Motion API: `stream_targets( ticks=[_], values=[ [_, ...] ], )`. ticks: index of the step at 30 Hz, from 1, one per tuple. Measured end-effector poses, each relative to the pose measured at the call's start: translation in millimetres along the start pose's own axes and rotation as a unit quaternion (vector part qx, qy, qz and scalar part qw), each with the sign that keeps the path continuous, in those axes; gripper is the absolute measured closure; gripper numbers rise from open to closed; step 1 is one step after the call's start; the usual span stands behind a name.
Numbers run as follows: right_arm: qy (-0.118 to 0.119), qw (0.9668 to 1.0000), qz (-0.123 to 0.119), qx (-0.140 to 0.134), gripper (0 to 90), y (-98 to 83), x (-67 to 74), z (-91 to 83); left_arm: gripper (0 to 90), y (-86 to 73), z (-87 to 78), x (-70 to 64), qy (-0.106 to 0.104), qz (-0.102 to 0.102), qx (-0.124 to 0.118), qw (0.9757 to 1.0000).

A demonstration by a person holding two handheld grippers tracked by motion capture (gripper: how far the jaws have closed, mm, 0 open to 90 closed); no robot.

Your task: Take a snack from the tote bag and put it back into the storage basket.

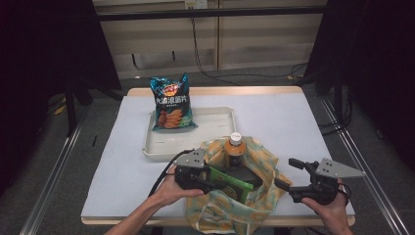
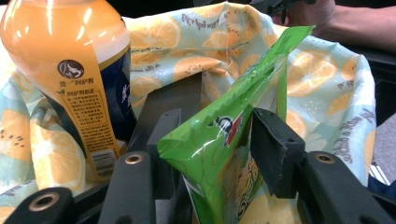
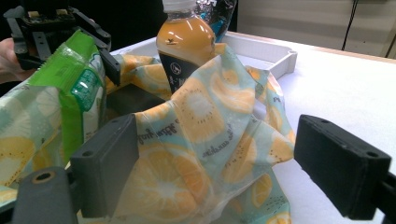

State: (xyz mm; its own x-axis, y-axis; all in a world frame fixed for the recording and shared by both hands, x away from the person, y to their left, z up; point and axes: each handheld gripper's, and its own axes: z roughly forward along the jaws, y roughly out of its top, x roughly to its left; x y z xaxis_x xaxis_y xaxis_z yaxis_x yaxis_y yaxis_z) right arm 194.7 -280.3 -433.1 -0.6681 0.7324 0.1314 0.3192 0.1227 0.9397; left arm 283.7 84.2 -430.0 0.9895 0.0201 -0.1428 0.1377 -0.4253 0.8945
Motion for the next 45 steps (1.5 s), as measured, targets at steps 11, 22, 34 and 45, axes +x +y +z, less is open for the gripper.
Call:
stream_targets(
  ticks=[11, 22, 34, 45],
  values=[
    [0.001, 1.0000, 0.000, -0.003, 12.6, 0.1, 1.0, -0.4, 73.5, 6.5, -9.3, -3.1, -0.010, 0.010, 0.003, 0.9999],
    [-0.003, 0.9999, 0.001, -0.011, 1.1, 1.0, 3.1, 0.0, 73.9, 7.3, -12.4, -4.9, -0.007, -0.011, -0.015, 0.9998],
    [0.007, 0.9998, 0.002, -0.021, 0.0, 0.8, 3.8, -2.9, 74.1, 11.8, -21.1, -2.3, 0.004, -0.023, -0.038, 0.9990],
    [-0.012, 0.9987, -0.006, -0.050, 0.1, -2.0, 6.5, -3.6, 74.1, 27.2, -32.6, -3.0, 0.020, -0.018, -0.059, 0.9979]
  ],
)
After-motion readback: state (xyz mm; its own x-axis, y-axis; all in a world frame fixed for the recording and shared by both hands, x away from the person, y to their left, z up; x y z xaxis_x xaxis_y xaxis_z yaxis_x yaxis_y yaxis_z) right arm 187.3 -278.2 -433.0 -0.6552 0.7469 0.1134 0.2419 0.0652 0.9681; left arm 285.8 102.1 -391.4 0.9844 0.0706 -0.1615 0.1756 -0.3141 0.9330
